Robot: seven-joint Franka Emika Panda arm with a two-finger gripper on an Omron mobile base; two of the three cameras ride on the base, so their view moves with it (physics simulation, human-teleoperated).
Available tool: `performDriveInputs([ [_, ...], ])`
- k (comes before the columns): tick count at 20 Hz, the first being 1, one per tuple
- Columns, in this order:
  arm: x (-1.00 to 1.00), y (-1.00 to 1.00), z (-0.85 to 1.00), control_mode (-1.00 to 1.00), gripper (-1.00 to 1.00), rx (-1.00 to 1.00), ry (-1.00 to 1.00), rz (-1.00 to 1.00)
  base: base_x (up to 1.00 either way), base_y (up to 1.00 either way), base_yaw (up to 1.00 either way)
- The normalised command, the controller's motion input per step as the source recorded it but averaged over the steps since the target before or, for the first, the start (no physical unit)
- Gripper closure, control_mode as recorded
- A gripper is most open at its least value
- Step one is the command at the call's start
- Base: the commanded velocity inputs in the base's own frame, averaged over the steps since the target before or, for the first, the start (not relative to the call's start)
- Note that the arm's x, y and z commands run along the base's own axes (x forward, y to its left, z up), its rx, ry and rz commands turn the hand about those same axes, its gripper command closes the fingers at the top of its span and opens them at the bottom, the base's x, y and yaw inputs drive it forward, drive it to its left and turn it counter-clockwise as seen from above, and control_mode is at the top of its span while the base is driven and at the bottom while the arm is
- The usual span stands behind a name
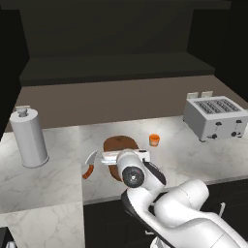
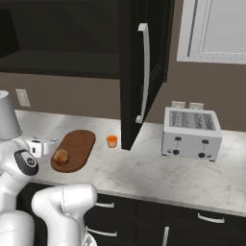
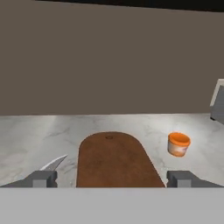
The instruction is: Pick the bread, place it on the cutting board, pick the jam, place it on the counter, and close the cabinet.
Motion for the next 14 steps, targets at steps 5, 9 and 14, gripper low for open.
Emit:
performDriveInputs([
  [5,-0.10,0.00,0.24,-1.00,-1.00,0.00,-0.06,0.00,0.00,0.00,0.00],
  [9,-0.13,0.00,0.28,-1.00,-1.00,0.00,-0.05,0.00,0.00,0.00,0.00],
  [14,-0.11,0.00,0.33,-1.00,-1.00,0.00,-0.05,0.00,0.00,0.00,0.00],
])
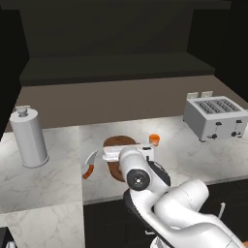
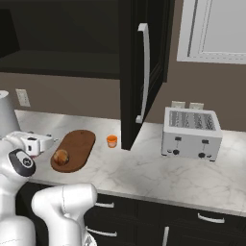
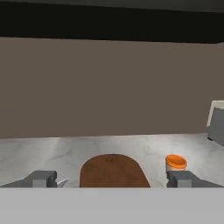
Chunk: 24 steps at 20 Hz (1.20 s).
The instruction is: Pick the bread, place it on the cutting board, pick the jam, place it on the counter, and close the cabinet.
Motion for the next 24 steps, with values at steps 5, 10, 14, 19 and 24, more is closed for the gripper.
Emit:
performDriveInputs([
  [5,-0.21,0.00,0.39,-1.00,-1.00,0.00,-0.07,0.00,0.00,0.00,0.00],
  [10,-0.38,0.02,0.39,-1.00,-1.00,0.00,-0.09,0.00,0.00,0.00,0.00],
  [14,-0.46,0.06,0.35,-1.00,-1.00,0.00,-0.09,0.00,0.00,0.00,0.00],
  [19,-0.55,0.08,0.30,-1.00,-1.00,0.00,-0.11,0.00,0.00,0.00,0.00],
  [24,-0.61,0.08,0.25,-1.00,-1.00,0.00,-0.12,0.00,0.00,0.00,0.00],
])
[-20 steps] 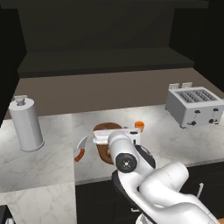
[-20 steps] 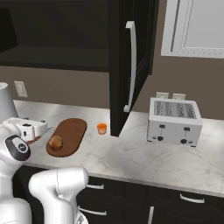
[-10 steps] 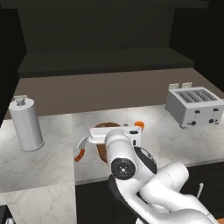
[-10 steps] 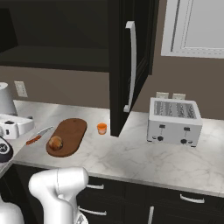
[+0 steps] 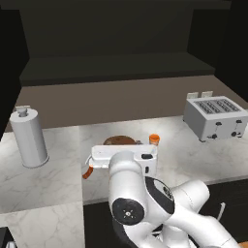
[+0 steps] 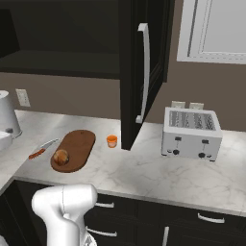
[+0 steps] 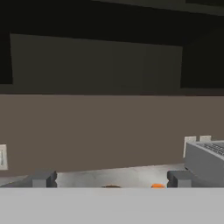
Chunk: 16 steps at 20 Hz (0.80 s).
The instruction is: Pick the bread, place it on the cutting board, pick the jam, place it on the counter, and close the cabinet.
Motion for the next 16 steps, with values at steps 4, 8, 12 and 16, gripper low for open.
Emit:
performDriveInputs([
  [4,-0.63,0.11,0.30,-1.00,-1.00,0.00,-0.13,0.00,0.00,0.00,0.00],
  [8,-0.49,0.16,0.21,-1.00,-1.00,0.00,-0.12,0.04,0.00,0.00,0.00],
  [12,-0.38,0.20,0.19,-1.00,-1.00,0.00,-0.09,0.06,0.00,0.00,0.00],
  [16,-0.40,0.19,0.19,-1.00,-1.00,0.00,-0.08,0.05,0.00,0.00,0.00],
])
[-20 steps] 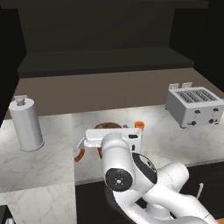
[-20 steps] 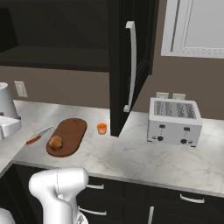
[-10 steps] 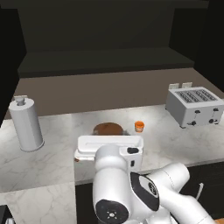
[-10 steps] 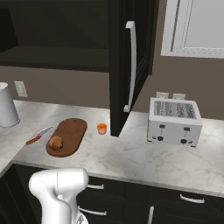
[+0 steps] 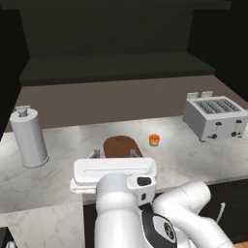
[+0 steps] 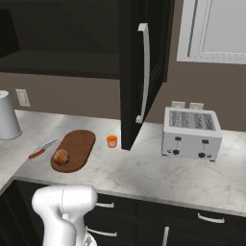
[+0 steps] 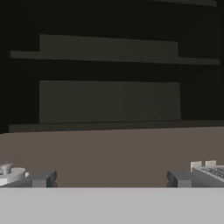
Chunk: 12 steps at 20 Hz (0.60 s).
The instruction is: Pick the bread, place it on the cutting board, pick the jam, place it on the counter, and close the cabinet.
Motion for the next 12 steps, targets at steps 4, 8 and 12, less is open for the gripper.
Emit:
performDriveInputs([
  [4,-0.39,0.20,0.23,-1.00,-1.00,0.00,-0.03,0.03,0.00,0.00,0.00],
  [8,-0.36,0.13,0.19,-1.00,-1.00,0.00,-0.03,0.00,0.00,0.00,0.00],
  [12,-0.40,0.12,0.26,-1.00,-1.00,0.00,-0.04,0.00,0.00,0.00,0.00],
])
